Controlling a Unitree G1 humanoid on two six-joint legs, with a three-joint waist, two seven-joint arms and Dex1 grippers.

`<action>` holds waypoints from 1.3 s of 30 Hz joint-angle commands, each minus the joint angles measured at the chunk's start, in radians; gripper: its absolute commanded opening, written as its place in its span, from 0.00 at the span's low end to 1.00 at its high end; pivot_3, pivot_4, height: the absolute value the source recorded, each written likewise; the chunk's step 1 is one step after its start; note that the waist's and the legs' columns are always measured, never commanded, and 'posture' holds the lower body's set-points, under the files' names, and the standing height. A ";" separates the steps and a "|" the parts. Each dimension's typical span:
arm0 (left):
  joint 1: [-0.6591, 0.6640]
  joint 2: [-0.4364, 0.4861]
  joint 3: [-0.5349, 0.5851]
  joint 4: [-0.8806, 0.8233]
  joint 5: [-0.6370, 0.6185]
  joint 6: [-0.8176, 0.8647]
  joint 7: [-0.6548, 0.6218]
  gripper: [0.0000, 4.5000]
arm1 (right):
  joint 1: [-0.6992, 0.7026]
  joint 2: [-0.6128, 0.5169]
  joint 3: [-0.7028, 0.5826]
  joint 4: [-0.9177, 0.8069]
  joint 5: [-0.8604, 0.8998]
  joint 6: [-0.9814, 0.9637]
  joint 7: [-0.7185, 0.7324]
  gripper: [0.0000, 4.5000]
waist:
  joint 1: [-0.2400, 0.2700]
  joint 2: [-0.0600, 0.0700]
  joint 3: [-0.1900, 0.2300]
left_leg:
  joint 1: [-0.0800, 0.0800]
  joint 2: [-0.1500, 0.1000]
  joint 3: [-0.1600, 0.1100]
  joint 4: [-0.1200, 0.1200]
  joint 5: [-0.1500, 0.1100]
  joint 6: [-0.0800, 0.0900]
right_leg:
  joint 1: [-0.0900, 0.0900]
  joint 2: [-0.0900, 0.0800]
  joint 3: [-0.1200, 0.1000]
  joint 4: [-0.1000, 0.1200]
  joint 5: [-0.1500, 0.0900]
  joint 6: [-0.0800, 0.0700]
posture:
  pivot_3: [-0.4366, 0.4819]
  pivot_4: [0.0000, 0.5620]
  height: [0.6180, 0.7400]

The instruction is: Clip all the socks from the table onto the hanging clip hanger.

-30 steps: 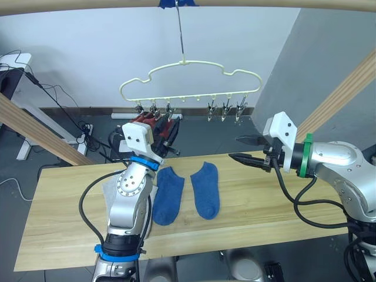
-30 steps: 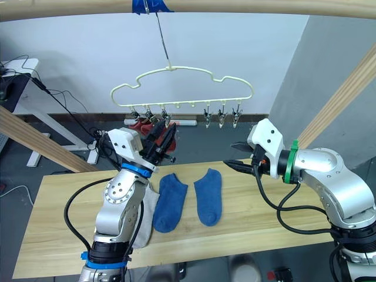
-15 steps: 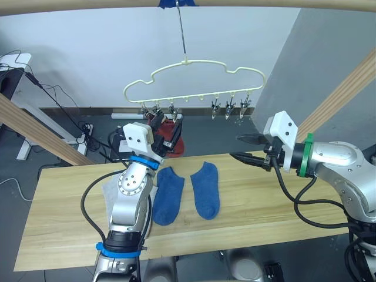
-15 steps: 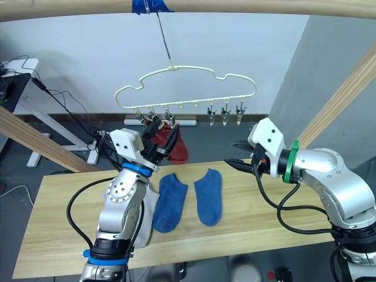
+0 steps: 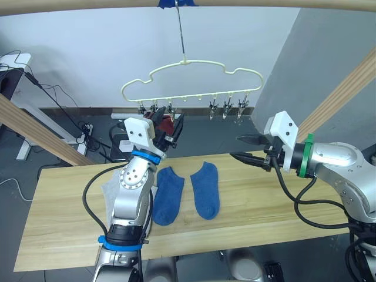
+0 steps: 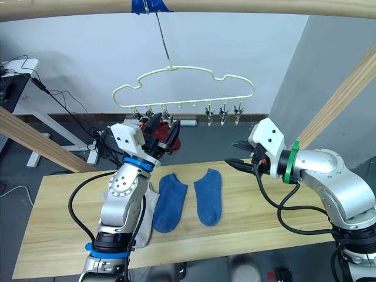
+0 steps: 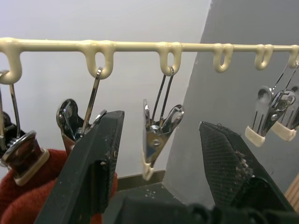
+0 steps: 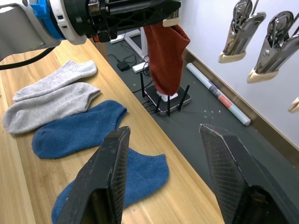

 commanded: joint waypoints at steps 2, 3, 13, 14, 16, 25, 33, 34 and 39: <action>-0.010 0.003 0.009 -0.057 0.016 -0.005 0.021 0.63 | 0.004 -0.014 -0.035 -0.039 0.020 0.001 -0.004 0.55 | -0.001 0.000 0.000 | 0.000 0.000 0.000 0.000 0.000 0.000 | 0.000 0.000 0.000 0.000 0.000 0.000 | 0.12 0.53 1.00; -0.008 0.004 0.008 -0.064 0.021 0.004 0.027 0.63 | 0.003 -0.013 -0.038 -0.037 0.028 0.005 -0.003 0.55 | -0.001 0.000 0.000 | 0.000 0.000 0.000 0.000 0.000 0.000 | 0.000 0.000 0.000 0.000 0.000 0.000 | 0.12 0.53 1.00; -0.001 -0.007 -0.013 -0.124 0.079 0.063 0.085 0.63 | -0.007 0.005 -0.084 -0.047 0.163 0.042 0.020 0.55 | 0.000 0.000 0.000 | 0.000 0.000 0.000 0.000 0.000 0.000 | 0.000 0.000 0.000 0.000 0.000 0.000 | 0.12 0.53 1.00; -0.003 -0.008 -0.013 -0.125 0.079 0.066 0.085 0.63 | -0.008 0.005 -0.089 -0.049 0.181 0.046 0.021 0.55 | 0.000 0.000 0.000 | 0.000 0.000 0.000 0.000 0.000 0.000 | 0.000 0.000 0.000 0.000 0.000 0.000 | 0.12 0.53 1.00; -0.006 -0.010 -0.015 -0.127 0.079 0.073 0.084 0.63 | -0.009 0.002 -0.099 -0.054 0.217 0.054 0.023 0.55 | 0.000 0.000 0.000 | 0.000 0.000 0.000 0.000 0.000 0.000 | 0.000 0.000 0.000 0.000 0.000 0.000 | 0.12 0.53 1.00; -0.009 -0.013 -0.021 -0.125 0.078 0.090 0.079 0.63 | -0.011 -0.007 -0.103 -0.056 0.255 0.059 0.008 0.55 | -0.001 0.000 0.000 | 0.000 0.000 0.000 0.000 0.000 0.000 | 0.000 0.000 0.000 0.000 0.000 0.000 | 0.12 0.53 1.00; -0.017 -0.008 -0.027 -0.110 0.075 0.083 0.072 0.30 | -0.008 -0.012 -0.106 -0.058 0.269 0.060 -0.001 0.55 | 0.000 0.000 0.000 | 0.000 0.000 0.000 0.000 0.000 0.000 | 0.000 0.000 0.000 0.000 0.000 0.000 | 0.12 0.53 1.00; -0.017 -0.007 -0.027 -0.109 0.074 0.083 0.070 0.24 | -0.008 -0.012 -0.106 -0.059 0.270 0.061 -0.003 0.55 | -0.001 0.000 0.000 | 0.000 0.000 0.000 0.000 0.000 0.000 | 0.000 0.000 0.000 0.000 0.000 0.000 | 0.11 0.53 1.00; -0.017 -0.005 -0.025 -0.108 0.073 0.083 0.068 0.01 | -0.009 -0.011 -0.105 -0.059 0.275 0.062 -0.005 0.55 | -0.001 0.000 0.000 | 0.000 0.000 0.000 0.000 0.000 0.000 | 0.000 0.000 0.000 0.000 0.000 0.000 | 0.11 0.53 1.00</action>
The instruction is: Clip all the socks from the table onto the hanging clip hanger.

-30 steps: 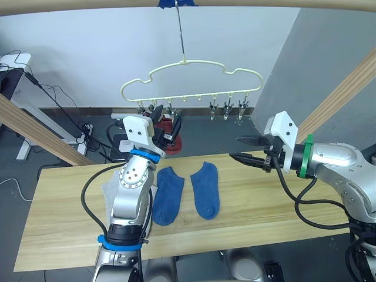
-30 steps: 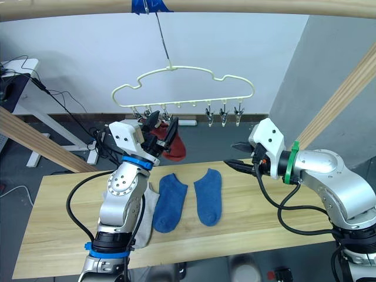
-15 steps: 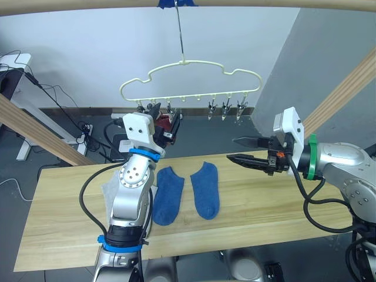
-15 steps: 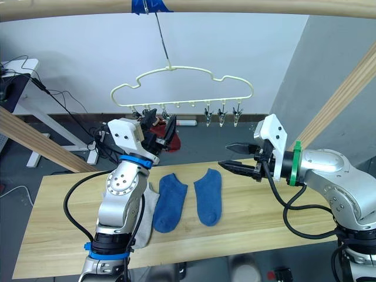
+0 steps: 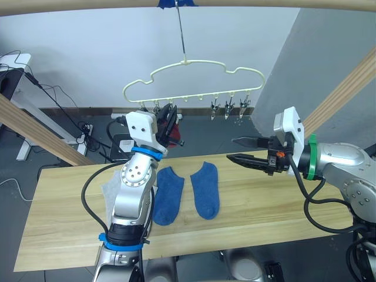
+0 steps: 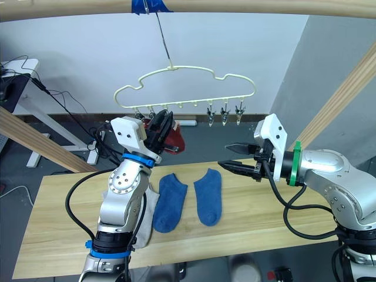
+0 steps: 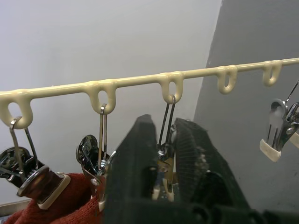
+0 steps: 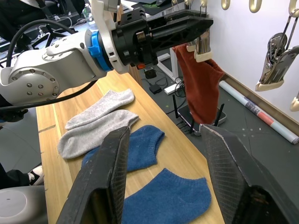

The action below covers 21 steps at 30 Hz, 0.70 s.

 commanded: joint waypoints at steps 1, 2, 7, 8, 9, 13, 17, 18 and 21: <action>-0.003 -0.001 -0.002 -0.027 -0.002 -0.011 -0.006 0.00 | -0.006 -0.011 -0.025 -0.041 0.024 -0.006 -0.003 0.55 | 0.000 0.000 0.000 | 0.000 0.000 0.000 0.000 0.000 0.000 | 0.000 0.000 0.000 0.000 0.000 0.000 | 0.11 0.53 1.00; -0.002 0.000 0.000 -0.029 -0.002 -0.011 -0.008 0.00 | -0.004 -0.011 -0.022 -0.044 0.022 -0.007 -0.003 0.55 | 0.000 0.000 0.000 | 0.000 0.000 0.000 0.000 0.000 0.000 | 0.000 0.000 0.000 0.000 0.000 0.000 | 0.11 0.53 1.00; -0.001 0.008 0.011 -0.038 -0.014 -0.005 -0.022 0.00 | 0.034 -0.007 0.037 -0.063 -0.047 -0.012 -0.046 0.55 | 0.000 0.000 0.000 | 0.000 0.000 0.000 0.000 0.000 0.000 | 0.000 0.000 0.000 0.000 0.000 0.000 | 0.12 0.53 1.00; -0.001 0.011 0.014 -0.041 -0.019 -0.002 -0.028 0.00 | 0.050 -0.002 0.063 -0.068 -0.082 -0.015 -0.072 0.55 | 0.000 0.000 0.000 | 0.000 0.000 0.000 0.000 0.000 0.000 | 0.000 0.000 0.000 0.000 0.000 0.000 | 0.12 0.53 1.00; -0.003 0.017 0.020 -0.047 -0.034 0.007 -0.039 0.00 | 0.084 0.014 0.108 -0.078 -0.130 -0.021 -0.116 0.59 | 0.001 0.000 0.000 | 0.000 0.000 -0.001 0.000 0.000 0.000 | 0.000 0.000 -0.001 0.000 0.000 0.000 | 0.13 0.53 1.00; -0.013 0.049 0.039 -0.059 -0.070 0.035 -0.080 0.00 | 0.181 0.120 0.292 -0.093 -0.329 -0.068 -0.297 0.84 | 0.000 0.000 0.000 | 0.000 0.000 -0.001 0.000 0.000 0.000 | 0.000 0.000 0.000 0.001 0.000 0.000 | 0.15 0.53 1.00; -0.023 0.074 0.046 -0.056 -0.083 0.047 -0.105 0.00 | 0.232 0.241 0.401 -0.033 -0.473 -0.073 -0.447 0.98 | -0.001 0.000 0.000 | 0.001 0.000 0.000 0.001 0.000 -0.001 | -0.001 0.000 0.000 0.002 0.000 0.000 | 0.15 0.53 1.00; -0.025 0.080 0.049 -0.056 -0.087 0.048 -0.111 0.00 | 0.240 0.259 0.442 -0.005 -0.519 -0.091 -0.472 0.98 | -0.001 -0.001 -0.001 | 0.001 0.000 0.000 0.000 0.001 -0.001 | 0.000 0.000 0.000 0.002 0.000 0.000 | 0.16 0.53 1.00; -0.035 0.097 0.055 -0.057 -0.096 0.056 -0.128 0.00 | 0.268 0.361 0.549 0.130 -0.665 -0.160 -0.589 0.98 | 0.000 -0.002 -0.002 | 0.001 0.000 -0.002 0.000 0.001 -0.001 | 0.000 0.000 0.000 0.002 0.000 0.000 | 0.19 0.53 1.00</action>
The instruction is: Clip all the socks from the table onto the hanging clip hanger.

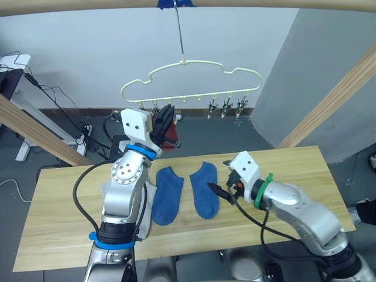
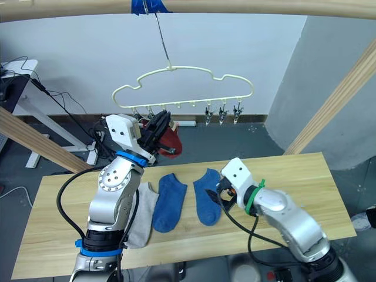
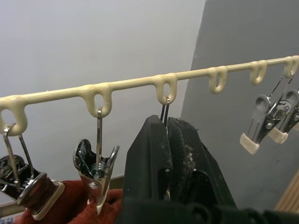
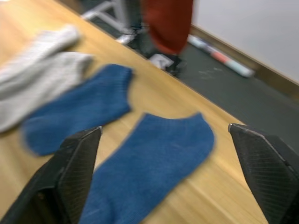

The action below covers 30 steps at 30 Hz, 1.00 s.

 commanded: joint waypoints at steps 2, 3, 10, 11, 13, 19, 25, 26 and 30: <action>-0.025 0.029 0.007 -0.052 -0.019 0.003 -0.037 0.00 | 0.052 0.192 0.088 0.197 -0.182 -0.107 -0.217 0.98 | 0.000 -0.001 -0.001 | 0.000 0.000 -0.001 -0.001 0.000 0.000 | -0.001 0.000 0.000 0.000 0.000 0.000 | 0.19 0.53 1.00; -0.026 0.032 0.005 -0.054 -0.019 0.004 -0.041 0.00 | 0.059 0.223 0.080 0.220 -0.198 -0.117 -0.235 0.98 | 0.000 -0.001 0.000 | 0.000 0.001 -0.001 -0.001 0.000 -0.001 | -0.001 0.001 0.000 0.001 0.000 0.000 | 0.19 0.53 1.00; -0.021 0.037 0.014 -0.075 -0.027 0.038 -0.039 0.00 | 0.043 0.397 0.054 0.446 -0.267 -0.248 -0.295 0.98 | 0.006 -0.001 -0.001 | 0.000 0.000 0.001 0.000 0.000 -0.001 | -0.001 -0.001 0.001 0.001 0.000 0.000 | 0.22 0.52 1.00; -0.020 0.038 0.014 -0.077 -0.027 0.040 -0.040 0.00 | 0.044 0.408 0.049 0.460 -0.274 -0.259 -0.294 0.98 | 0.006 -0.001 -0.001 | 0.000 0.000 0.000 -0.001 0.000 -0.001 | -0.001 0.000 0.001 0.001 0.000 0.000 | 0.22 0.52 1.00; -0.021 0.039 0.016 -0.078 -0.027 0.045 -0.038 0.00 | 0.037 0.434 0.034 0.525 -0.284 -0.291 -0.293 0.98 | 0.006 -0.001 -0.001 | 0.000 0.001 0.000 -0.001 0.000 -0.001 | -0.002 0.000 0.000 0.001 0.000 0.000 | 0.23 0.52 1.00; -0.014 0.049 0.022 -0.085 -0.030 0.052 -0.037 0.00 | 0.022 0.480 0.001 0.693 -0.307 -0.327 -0.280 0.98 | 0.006 -0.001 -0.001 | 0.000 0.001 0.000 -0.001 0.000 -0.001 | -0.001 0.000 0.001 0.001 0.001 -0.001 | 0.24 0.52 1.00; -0.015 0.053 0.045 -0.087 -0.053 0.075 -0.036 0.00 | 0.042 0.463 -0.010 0.709 -0.337 -0.342 -0.265 0.81 | 0.007 -0.001 -0.002 | 0.002 0.001 0.000 -0.001 0.001 -0.001 | 0.001 0.000 0.000 0.001 0.001 -0.001 | 0.24 0.52 1.00; -0.017 0.055 0.052 -0.086 -0.066 0.084 -0.041 0.00 | 0.048 0.455 -0.010 0.707 -0.343 -0.342 -0.260 0.73 | 0.007 -0.001 -0.002 | 0.002 0.001 0.000 -0.001 0.001 -0.001 | 0.001 0.000 0.000 0.001 0.001 -0.001 | 0.24 0.52 1.00; -0.020 0.070 0.060 -0.087 -0.110 0.106 -0.077 0.00 | 0.071 0.434 -0.014 0.691 -0.360 -0.346 -0.245 0.43 | 0.009 -0.001 -0.002 | 0.002 0.000 -0.001 -0.001 0.001 -0.001 | 0.001 0.000 0.000 0.001 0.001 -0.001 | 0.24 0.53 1.00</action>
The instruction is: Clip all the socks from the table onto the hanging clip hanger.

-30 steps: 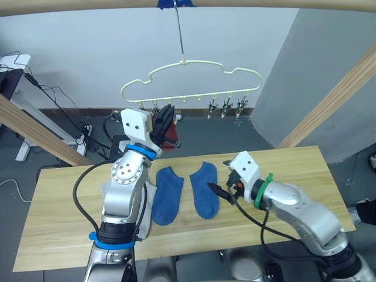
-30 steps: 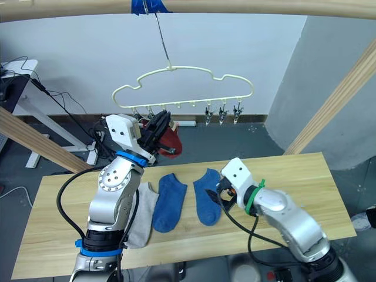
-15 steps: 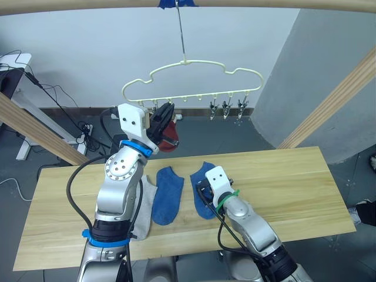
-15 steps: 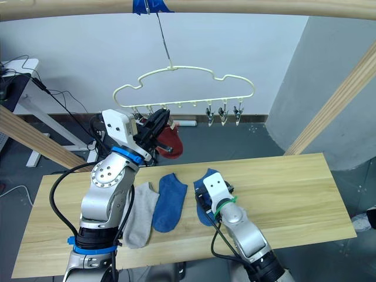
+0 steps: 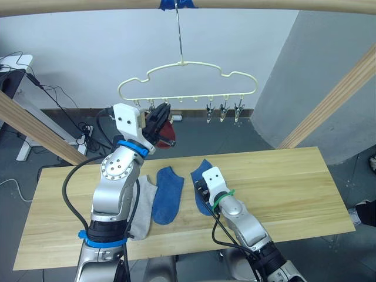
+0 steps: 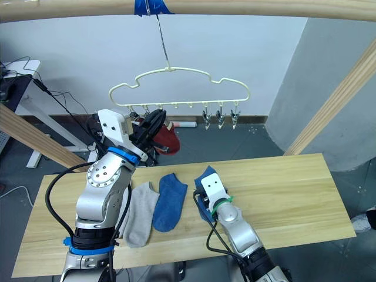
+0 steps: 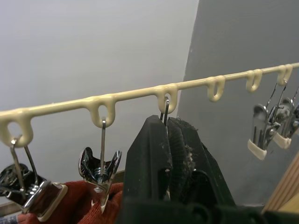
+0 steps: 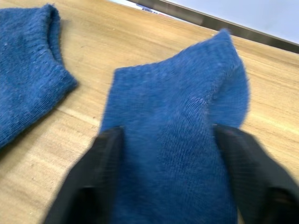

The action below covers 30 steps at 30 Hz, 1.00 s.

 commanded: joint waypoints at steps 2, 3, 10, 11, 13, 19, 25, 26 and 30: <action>-0.008 0.013 0.026 -0.057 -0.069 0.029 -0.037 0.00 | 0.056 -0.041 -0.013 0.008 -0.029 0.022 0.015 0.28 | 0.000 0.000 0.000 | 0.000 0.000 0.000 0.000 0.000 0.000 | 0.000 0.000 0.000 0.000 0.000 0.000 | 0.23 0.53 1.00; -0.009 0.013 0.028 -0.058 -0.078 0.035 -0.039 0.00 | 0.060 -0.046 -0.010 -0.001 -0.031 0.020 0.021 0.22 | 0.002 0.000 0.000 | 0.000 0.000 0.000 0.000 0.000 0.000 | 0.000 0.000 0.000 0.000 0.000 0.000 | 0.23 0.53 1.00; -0.050 0.023 0.063 -0.077 -0.233 0.157 -0.089 0.00 | 0.028 -0.253 0.051 -0.236 -0.121 -0.113 0.188 0.00 | 0.001 0.000 0.000 | -0.001 -0.001 0.000 0.000 0.000 0.000 | 0.000 -0.001 0.000 -0.001 0.000 0.001 | 0.21 0.54 1.00; -0.055 0.025 0.071 -0.081 -0.260 0.181 -0.092 0.00 | 0.013 -0.287 0.061 -0.267 -0.136 -0.140 0.217 0.00 | 0.000 0.000 0.000 | -0.001 -0.001 0.001 0.001 0.000 0.000 | 0.000 -0.001 0.000 -0.001 0.000 0.001 | 0.21 0.54 1.00; -0.065 0.029 0.084 -0.085 -0.303 0.224 -0.090 0.00 | -0.014 -0.337 0.071 -0.305 -0.160 -0.181 0.260 0.00 | -0.007 0.000 0.000 | -0.001 -0.001 0.001 0.000 0.000 0.000 | 0.000 0.000 0.000 -0.001 0.000 0.001 | 0.21 0.54 1.00; -0.070 0.047 0.099 -0.119 -0.397 0.320 -0.089 0.00 | -0.119 -0.381 0.060 -0.325 -0.197 -0.240 0.348 0.00 | -0.009 0.000 0.001 | -0.001 0.003 -0.001 0.000 0.000 0.000 | -0.001 0.004 -0.001 0.000 0.001 0.001 | 0.20 0.54 1.00; -0.063 0.048 0.096 -0.149 -0.431 0.357 -0.071 0.00 | -0.207 -0.342 0.078 -0.277 -0.230 -0.277 0.378 0.00 | -0.002 0.000 0.001 | -0.002 0.000 0.000 0.000 0.000 0.000 | -0.001 0.000 0.000 -0.002 0.001 0.001 | 0.20 0.55 1.00; -0.062 0.047 0.097 -0.150 -0.430 0.358 -0.067 0.00 | -0.214 -0.338 0.078 -0.269 -0.239 -0.286 0.375 0.00 | -0.002 0.000 0.001 | -0.002 0.000 0.000 0.000 0.000 0.000 | -0.001 0.000 0.000 -0.002 0.001 0.000 | 0.21 0.54 1.00; -0.060 0.045 0.096 -0.153 -0.430 0.360 -0.061 0.00 | -0.227 -0.327 0.075 -0.260 -0.260 -0.303 0.378 0.00 | 0.000 0.000 0.001 | -0.002 0.000 -0.001 0.000 0.000 0.000 | -0.001 0.000 -0.001 -0.002 0.001 0.000 | 0.22 0.54 1.00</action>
